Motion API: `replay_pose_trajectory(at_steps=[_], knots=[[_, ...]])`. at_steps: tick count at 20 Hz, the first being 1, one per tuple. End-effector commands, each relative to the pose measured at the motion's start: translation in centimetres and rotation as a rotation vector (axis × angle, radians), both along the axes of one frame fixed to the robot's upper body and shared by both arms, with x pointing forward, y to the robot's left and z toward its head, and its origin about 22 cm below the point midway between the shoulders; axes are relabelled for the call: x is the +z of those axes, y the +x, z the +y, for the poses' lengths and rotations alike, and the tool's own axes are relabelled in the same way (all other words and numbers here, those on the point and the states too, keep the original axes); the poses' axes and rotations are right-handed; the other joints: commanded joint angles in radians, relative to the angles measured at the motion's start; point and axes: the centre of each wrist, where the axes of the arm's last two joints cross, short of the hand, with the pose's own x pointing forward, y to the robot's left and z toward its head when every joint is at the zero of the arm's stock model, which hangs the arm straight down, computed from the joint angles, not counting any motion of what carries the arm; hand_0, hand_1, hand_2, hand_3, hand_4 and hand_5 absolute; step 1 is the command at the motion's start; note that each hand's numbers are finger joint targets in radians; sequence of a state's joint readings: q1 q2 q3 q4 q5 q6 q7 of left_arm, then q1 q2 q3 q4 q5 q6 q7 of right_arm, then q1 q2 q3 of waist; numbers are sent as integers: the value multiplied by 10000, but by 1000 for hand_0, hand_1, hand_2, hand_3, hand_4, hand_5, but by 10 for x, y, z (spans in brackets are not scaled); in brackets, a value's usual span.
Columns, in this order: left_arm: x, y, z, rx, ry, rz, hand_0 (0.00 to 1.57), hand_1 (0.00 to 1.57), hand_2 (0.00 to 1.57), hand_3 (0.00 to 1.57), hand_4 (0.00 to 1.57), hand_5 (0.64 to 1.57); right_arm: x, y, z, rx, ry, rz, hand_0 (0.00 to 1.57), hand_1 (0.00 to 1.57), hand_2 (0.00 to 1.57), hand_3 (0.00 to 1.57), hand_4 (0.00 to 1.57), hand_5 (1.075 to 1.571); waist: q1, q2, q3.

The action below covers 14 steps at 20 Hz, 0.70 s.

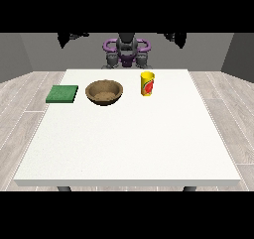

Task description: Pick the cup and pour the ball into the bowl, then pick the bowl and place it on the pad

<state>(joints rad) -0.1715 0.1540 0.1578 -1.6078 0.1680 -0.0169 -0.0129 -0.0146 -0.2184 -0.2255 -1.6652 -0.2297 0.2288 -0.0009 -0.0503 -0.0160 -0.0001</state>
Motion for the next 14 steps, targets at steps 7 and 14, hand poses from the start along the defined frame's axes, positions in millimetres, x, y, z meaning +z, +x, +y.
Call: replay_pose_trajectory(at_steps=[7,14], knots=[[-64,11,-39,277,92,-1350,0,0,0,0,0,1527,1,25,9,235,96,-1224,0,0,0,0,0,1571,-256,1658,-3],[-117,12,-51,507,199,-1266,0,0,0,0,0,1523,-9,21,-2,395,-167,-1432,0,0,0,0,0,1570,-613,1907,-2]])
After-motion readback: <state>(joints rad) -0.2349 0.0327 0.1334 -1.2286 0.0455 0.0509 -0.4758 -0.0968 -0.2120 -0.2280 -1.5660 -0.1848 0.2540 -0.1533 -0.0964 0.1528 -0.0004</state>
